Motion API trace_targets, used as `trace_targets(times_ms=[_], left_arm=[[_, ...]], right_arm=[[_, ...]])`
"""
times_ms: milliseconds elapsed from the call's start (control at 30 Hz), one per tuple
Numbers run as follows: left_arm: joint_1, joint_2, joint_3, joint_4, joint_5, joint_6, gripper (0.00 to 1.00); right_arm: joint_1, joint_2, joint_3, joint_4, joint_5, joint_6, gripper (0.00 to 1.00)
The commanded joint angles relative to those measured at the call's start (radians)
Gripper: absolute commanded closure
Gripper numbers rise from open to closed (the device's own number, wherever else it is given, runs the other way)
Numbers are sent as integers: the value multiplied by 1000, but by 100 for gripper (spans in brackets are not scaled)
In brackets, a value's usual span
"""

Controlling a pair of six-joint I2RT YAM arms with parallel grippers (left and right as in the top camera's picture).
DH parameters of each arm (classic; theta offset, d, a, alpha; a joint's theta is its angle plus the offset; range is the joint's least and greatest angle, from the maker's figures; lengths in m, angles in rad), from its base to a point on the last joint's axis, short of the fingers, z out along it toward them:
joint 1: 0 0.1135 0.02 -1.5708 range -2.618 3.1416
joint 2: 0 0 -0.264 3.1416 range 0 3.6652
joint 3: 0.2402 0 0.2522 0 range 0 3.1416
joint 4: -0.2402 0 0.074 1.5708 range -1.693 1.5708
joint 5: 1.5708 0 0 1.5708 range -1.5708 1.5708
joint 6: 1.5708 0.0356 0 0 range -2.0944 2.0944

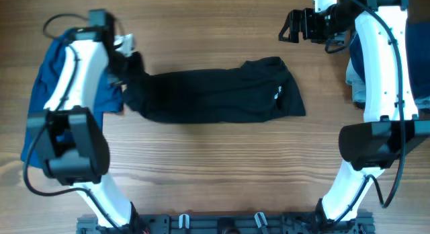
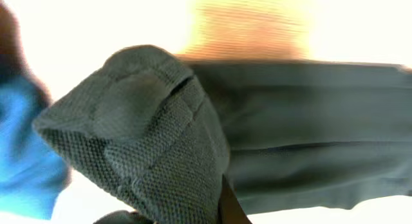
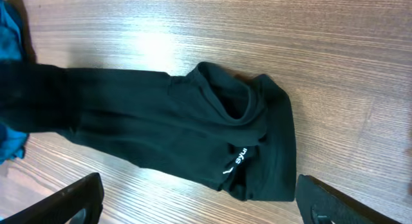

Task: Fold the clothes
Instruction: 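Fold the strip's left end rightward over the middle with the left gripper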

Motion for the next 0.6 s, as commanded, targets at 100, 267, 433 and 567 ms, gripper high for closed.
trace_targets(times_ms=[100,267,433,567], left_arm=[[-159,-24,32,117,30,-152,96],[-249,-16,32,148,30,-161,96],[-316,1,32,156,13,-180,96],[-354,19,32,149,-17,-180,96]], right_arm=[[0,10,5,11,-9,8,3],[0,10,5,12,-9,8,2],[0,10,5,12,-9,8,2],[0,10,5,8,-9,7,2]])
